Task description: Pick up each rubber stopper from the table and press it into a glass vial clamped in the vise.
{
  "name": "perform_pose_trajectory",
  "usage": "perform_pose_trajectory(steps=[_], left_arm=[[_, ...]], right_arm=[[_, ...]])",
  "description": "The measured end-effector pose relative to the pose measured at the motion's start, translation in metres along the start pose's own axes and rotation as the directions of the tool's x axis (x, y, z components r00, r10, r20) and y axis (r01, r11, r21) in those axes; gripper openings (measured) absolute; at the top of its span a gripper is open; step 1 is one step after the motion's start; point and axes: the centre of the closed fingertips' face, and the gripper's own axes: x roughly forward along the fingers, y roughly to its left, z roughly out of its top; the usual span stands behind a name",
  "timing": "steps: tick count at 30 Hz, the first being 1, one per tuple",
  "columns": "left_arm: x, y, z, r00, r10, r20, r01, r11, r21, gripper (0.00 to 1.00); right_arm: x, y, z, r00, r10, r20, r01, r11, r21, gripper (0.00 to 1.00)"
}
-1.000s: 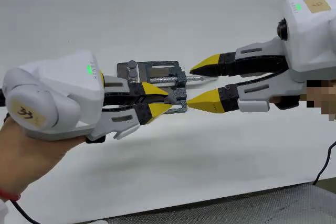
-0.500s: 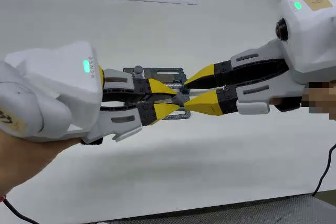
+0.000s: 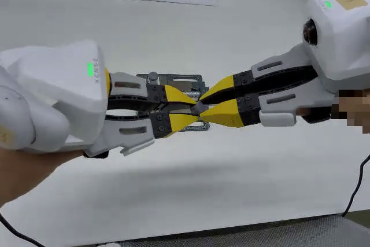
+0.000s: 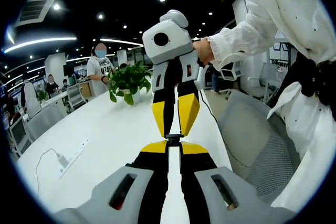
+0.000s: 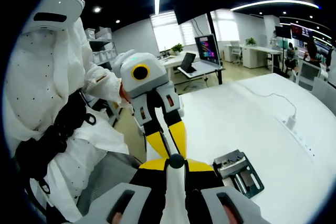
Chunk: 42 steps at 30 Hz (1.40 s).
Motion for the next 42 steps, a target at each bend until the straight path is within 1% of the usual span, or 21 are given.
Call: perform_pose_trajectory(steps=[6,9,17,22,27,32,36,37,39,40,42], left_arm=[[-0.001,0.0,0.0,1.0,-0.007,-0.001,0.007,1.0,-0.002,0.03],[0.0,0.0,0.0,1.0,-0.008,0.001,0.008,1.0,-0.002,0.03],[0.0,-0.002,-0.001,0.9998,-0.017,-0.007,0.017,1.0,0.002,0.03],[0.0,-0.002,-0.003,0.9998,-0.015,-0.015,0.015,1.0,-0.004,0.03],[-0.001,-0.003,-0.004,0.9999,-0.008,-0.008,0.008,1.0,-0.015,0.04],[-0.003,-0.003,-0.007,1.0,0.007,0.0,-0.007,0.999,-0.038,0.04],[-0.009,-0.001,-0.011,0.9995,0.032,0.009,-0.031,0.998,-0.06,0.04],[-0.01,0.0,-0.013,0.9992,0.04,0.007,-0.039,0.997,-0.064,0.06],[-0.014,0.002,-0.02,0.9981,0.061,-0.007,-0.061,0.994,-0.089,0.1],[-0.017,0.005,-0.023,0.997,0.077,-0.005,-0.077,0.992,-0.097,0.13],[-0.022,0.006,-0.025,0.9957,0.092,-0.002,-0.092,0.988,-0.127,0.16]], right_arm=[[0.0,0.001,0.001,1.0,0.0,-0.001,0.0,1.0,-0.012,0.08],[0.0,0.001,0.002,1.0,0.002,0.0,-0.002,1.0,-0.004,0.07],[0.0,0.002,0.0,0.9999,0.007,-0.013,-0.007,1.0,-0.008,0.06],[0.001,0.001,-0.002,0.9998,0.002,-0.02,-0.002,1.0,-0.012,0.06],[0.002,0.0,-0.002,0.9996,0.005,-0.027,-0.005,1.0,-0.011,0.06],[0.005,-0.001,-0.002,0.9994,0.006,-0.033,-0.006,1.0,-0.007,0.06],[0.008,-0.001,0.0,0.9993,0.011,-0.036,-0.011,1.0,-0.001,0.06],[0.009,-0.002,0.0,0.9992,0.012,-0.037,-0.012,1.0,0.0,0.06],[0.009,-0.003,0.002,0.9991,0.011,-0.04,-0.011,1.0,0.002,0.06],[0.009,-0.005,0.004,0.9991,0.007,-0.041,-0.007,1.0,0.003,0.06],[0.009,-0.009,0.006,0.9992,-0.001,-0.04,0.001,1.0,0.009,0.06]])
